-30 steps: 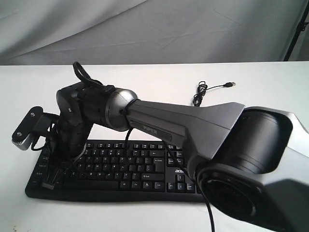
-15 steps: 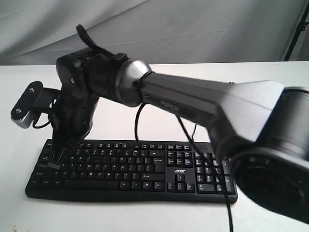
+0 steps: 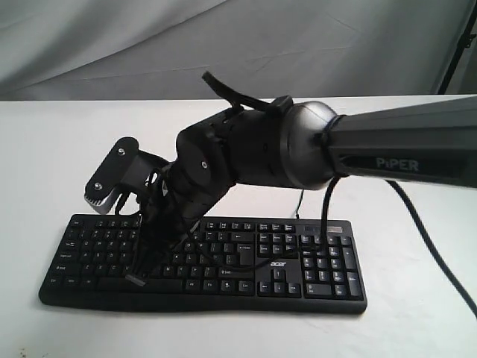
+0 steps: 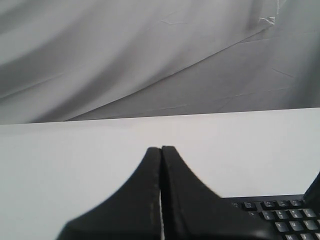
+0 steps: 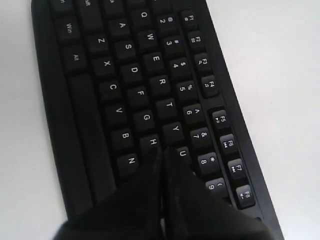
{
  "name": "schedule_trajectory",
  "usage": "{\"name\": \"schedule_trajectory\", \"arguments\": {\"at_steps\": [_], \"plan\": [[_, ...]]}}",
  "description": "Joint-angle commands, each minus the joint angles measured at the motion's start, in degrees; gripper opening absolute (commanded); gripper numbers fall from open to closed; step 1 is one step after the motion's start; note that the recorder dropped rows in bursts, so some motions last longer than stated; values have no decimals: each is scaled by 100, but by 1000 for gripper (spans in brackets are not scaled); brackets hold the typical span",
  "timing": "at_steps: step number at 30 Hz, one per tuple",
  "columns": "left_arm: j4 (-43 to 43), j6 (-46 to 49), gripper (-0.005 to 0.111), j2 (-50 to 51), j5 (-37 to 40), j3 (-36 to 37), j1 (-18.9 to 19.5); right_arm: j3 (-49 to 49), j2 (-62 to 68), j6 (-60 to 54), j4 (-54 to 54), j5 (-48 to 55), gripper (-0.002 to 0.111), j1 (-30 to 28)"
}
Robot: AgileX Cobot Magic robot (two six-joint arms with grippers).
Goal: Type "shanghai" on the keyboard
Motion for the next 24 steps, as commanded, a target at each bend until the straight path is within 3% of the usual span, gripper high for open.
{"name": "schedule_trajectory", "arguments": {"at_steps": [1,9,16,24], "plan": [[-40,-15,0,-14,-31,10,-37,53,167,13,268,-245,0,-35],[-40,-15,0,-14,-31,10,-37,27,410,-12,374,-552,0,-47],[-40,-15,0,-14,-31,10,-37,-561,730,-85,440,-36,0,-47],[-40,-15,0,-14,-31,10,-37,-570,742,-154,439,34,0,-96]]}}
